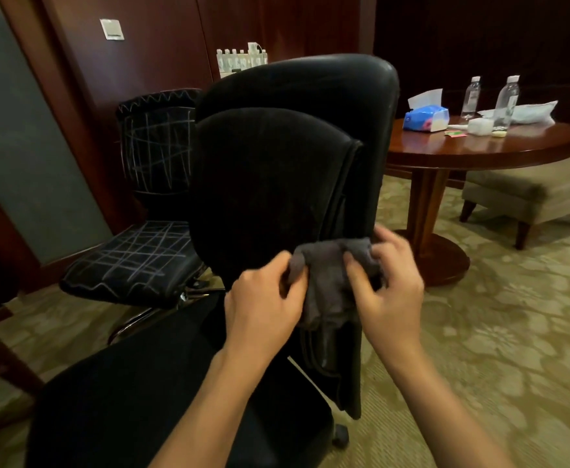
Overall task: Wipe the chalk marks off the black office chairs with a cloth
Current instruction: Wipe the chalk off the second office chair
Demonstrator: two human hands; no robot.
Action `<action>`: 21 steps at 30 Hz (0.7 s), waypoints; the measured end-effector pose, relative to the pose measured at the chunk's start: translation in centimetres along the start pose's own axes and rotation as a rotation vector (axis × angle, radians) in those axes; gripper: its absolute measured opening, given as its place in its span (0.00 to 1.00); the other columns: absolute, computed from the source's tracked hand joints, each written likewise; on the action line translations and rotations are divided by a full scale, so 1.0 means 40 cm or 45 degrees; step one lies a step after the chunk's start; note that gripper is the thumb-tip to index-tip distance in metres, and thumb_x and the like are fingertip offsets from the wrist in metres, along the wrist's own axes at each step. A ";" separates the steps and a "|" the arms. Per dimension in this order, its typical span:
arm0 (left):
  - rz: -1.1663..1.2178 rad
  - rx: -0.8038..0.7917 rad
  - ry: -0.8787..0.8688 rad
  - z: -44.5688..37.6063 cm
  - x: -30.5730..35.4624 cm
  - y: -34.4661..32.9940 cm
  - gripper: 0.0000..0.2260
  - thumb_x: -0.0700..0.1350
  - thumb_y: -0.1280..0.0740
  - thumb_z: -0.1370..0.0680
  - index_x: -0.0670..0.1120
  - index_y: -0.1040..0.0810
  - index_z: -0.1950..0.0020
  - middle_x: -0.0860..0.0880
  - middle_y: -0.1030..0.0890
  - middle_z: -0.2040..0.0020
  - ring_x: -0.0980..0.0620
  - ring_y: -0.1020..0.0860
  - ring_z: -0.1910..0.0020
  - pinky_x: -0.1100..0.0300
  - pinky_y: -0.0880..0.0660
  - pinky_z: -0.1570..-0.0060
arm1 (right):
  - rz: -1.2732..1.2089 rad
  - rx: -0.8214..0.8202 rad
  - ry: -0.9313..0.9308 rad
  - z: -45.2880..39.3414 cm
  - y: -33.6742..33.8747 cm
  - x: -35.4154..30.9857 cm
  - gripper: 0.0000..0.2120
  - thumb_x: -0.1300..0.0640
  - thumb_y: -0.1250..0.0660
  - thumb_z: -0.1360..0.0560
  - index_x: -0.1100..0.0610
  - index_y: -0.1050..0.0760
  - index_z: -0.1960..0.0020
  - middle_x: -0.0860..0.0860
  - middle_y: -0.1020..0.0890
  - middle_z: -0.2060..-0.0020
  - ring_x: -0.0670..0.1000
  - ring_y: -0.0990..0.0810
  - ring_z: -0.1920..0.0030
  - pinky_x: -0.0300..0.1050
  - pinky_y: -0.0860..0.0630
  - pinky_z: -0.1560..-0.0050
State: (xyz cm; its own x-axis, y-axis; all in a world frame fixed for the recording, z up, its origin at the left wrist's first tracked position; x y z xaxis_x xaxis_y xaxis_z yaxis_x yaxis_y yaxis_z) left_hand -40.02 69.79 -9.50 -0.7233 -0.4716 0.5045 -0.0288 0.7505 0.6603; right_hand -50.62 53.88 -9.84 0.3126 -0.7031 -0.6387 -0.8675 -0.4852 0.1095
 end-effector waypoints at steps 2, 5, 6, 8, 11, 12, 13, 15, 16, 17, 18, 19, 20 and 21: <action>-0.159 0.000 0.013 0.047 -0.021 -0.018 0.08 0.55 0.38 0.19 0.56 0.30 0.57 0.56 0.28 0.72 0.58 0.25 0.70 0.58 0.32 0.70 | 0.039 -0.088 -0.133 0.069 -0.030 0.070 0.07 0.55 0.31 0.23 0.59 0.21 0.52 0.53 0.22 0.42 0.40 0.26 0.37 0.46 0.26 0.39; -0.265 0.073 -0.022 0.052 -0.016 -0.009 0.07 0.53 0.35 0.20 0.54 0.28 0.57 0.58 0.32 0.73 0.54 0.23 0.69 0.61 0.38 0.72 | 0.019 -0.104 -0.169 0.091 -0.050 0.070 0.06 0.56 0.31 0.23 0.59 0.20 0.52 0.54 0.22 0.43 0.40 0.27 0.38 0.39 0.28 0.40; -0.278 0.110 -0.044 0.037 -0.005 0.003 0.07 0.52 0.34 0.20 0.53 0.28 0.57 0.58 0.33 0.72 0.52 0.23 0.69 0.60 0.37 0.71 | 0.011 -0.082 -0.155 0.072 -0.046 0.056 0.04 0.59 0.30 0.22 0.59 0.21 0.52 0.55 0.22 0.43 0.41 0.26 0.38 0.36 0.29 0.40; -0.254 0.160 -0.072 -0.003 0.023 0.028 0.08 0.52 0.34 0.20 0.53 0.28 0.56 0.58 0.33 0.72 0.54 0.24 0.68 0.58 0.35 0.68 | -0.059 -0.012 -0.125 0.016 -0.027 0.027 0.01 0.59 0.31 0.22 0.56 0.22 0.50 0.54 0.21 0.47 0.47 0.23 0.41 0.42 0.26 0.42; -0.128 0.151 -0.068 -0.054 0.047 0.028 0.08 0.53 0.36 0.18 0.53 0.28 0.55 0.56 0.28 0.70 0.57 0.25 0.70 0.58 0.31 0.69 | -0.184 0.016 -0.221 -0.033 -0.018 0.030 0.04 0.52 0.33 0.20 0.53 0.23 0.51 0.51 0.21 0.56 0.52 0.20 0.53 0.57 0.22 0.52; -0.096 0.140 -0.058 -0.055 0.043 0.019 0.08 0.53 0.37 0.18 0.53 0.27 0.55 0.56 0.27 0.70 0.59 0.25 0.70 0.58 0.30 0.70 | -0.198 0.013 -0.256 -0.030 -0.023 0.039 0.05 0.52 0.33 0.20 0.53 0.23 0.51 0.51 0.21 0.57 0.52 0.20 0.54 0.59 0.22 0.53; -0.067 0.127 -0.040 -0.049 0.033 0.007 0.07 0.53 0.37 0.17 0.53 0.27 0.54 0.55 0.27 0.70 0.59 0.26 0.71 0.60 0.31 0.71 | -0.203 0.020 -0.276 -0.022 -0.026 0.048 0.06 0.52 0.33 0.20 0.53 0.23 0.51 0.52 0.20 0.57 0.52 0.20 0.54 0.60 0.22 0.54; -0.016 0.105 0.010 -0.019 0.001 -0.017 0.07 0.53 0.38 0.17 0.53 0.27 0.54 0.55 0.26 0.69 0.60 0.26 0.71 0.62 0.32 0.71 | -0.219 0.043 -0.285 -0.003 -0.030 0.056 0.06 0.52 0.33 0.21 0.55 0.22 0.50 0.52 0.20 0.55 0.52 0.19 0.52 0.60 0.22 0.52; -0.009 0.096 0.037 0.000 -0.018 -0.029 0.07 0.53 0.38 0.17 0.54 0.27 0.54 0.54 0.25 0.69 0.59 0.25 0.70 0.61 0.32 0.71 | -0.217 0.042 -0.282 0.006 -0.035 0.058 0.06 0.53 0.32 0.21 0.55 0.22 0.50 0.52 0.19 0.53 0.51 0.19 0.48 0.59 0.22 0.48; -0.012 0.083 0.063 0.020 -0.036 -0.042 0.07 0.53 0.38 0.18 0.54 0.27 0.54 0.54 0.25 0.69 0.59 0.25 0.70 0.59 0.30 0.70 | -0.192 0.028 -0.268 0.015 -0.039 0.056 0.04 0.54 0.31 0.22 0.55 0.22 0.51 0.51 0.19 0.50 0.48 0.21 0.42 0.54 0.22 0.43; -0.007 0.068 0.086 0.038 -0.051 -0.054 0.06 0.53 0.38 0.18 0.54 0.27 0.54 0.54 0.25 0.69 0.59 0.24 0.69 0.56 0.27 0.69 | -0.142 0.003 -0.246 0.023 -0.042 0.052 0.02 0.57 0.30 0.22 0.55 0.22 0.52 0.51 0.20 0.47 0.43 0.25 0.37 0.46 0.25 0.39; 0.011 0.061 0.103 0.052 -0.062 -0.062 0.06 0.52 0.38 0.18 0.54 0.27 0.54 0.54 0.25 0.69 0.59 0.24 0.69 0.54 0.25 0.69 | -0.077 -0.023 -0.221 0.030 -0.044 0.043 0.02 0.59 0.30 0.23 0.54 0.23 0.54 0.52 0.20 0.43 0.37 0.29 0.33 0.36 0.30 0.38; 0.035 0.069 0.110 0.061 -0.067 -0.065 0.06 0.52 0.38 0.19 0.54 0.26 0.54 0.55 0.25 0.70 0.59 0.24 0.70 0.53 0.24 0.69 | -0.023 -0.043 -0.193 0.032 -0.046 0.033 0.04 0.60 0.29 0.23 0.54 0.23 0.55 0.55 0.21 0.40 0.31 0.33 0.33 0.28 0.34 0.39; 0.053 0.087 0.109 0.058 -0.070 -0.064 0.06 0.52 0.37 0.19 0.54 0.26 0.55 0.55 0.25 0.70 0.59 0.24 0.71 0.53 0.24 0.70 | 0.009 -0.058 -0.169 0.027 -0.049 0.024 0.04 0.60 0.29 0.24 0.54 0.23 0.55 0.56 0.23 0.38 0.27 0.35 0.35 0.24 0.36 0.41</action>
State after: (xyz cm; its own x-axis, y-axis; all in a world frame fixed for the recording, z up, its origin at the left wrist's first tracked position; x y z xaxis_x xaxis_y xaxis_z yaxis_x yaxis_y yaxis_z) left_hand -39.53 70.27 -13.88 -0.6631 -0.4752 0.5784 -0.0494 0.7988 0.5996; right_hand -49.04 54.74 -11.50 0.2498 -0.6331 -0.7326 -0.8503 -0.5054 0.1468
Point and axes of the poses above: each hand's wrist, its own z-axis away from the middle knuckle, its own y-axis out of the back of the hand, x = y × z, the point moved 10 cm from there along -z, towards the middle knuckle
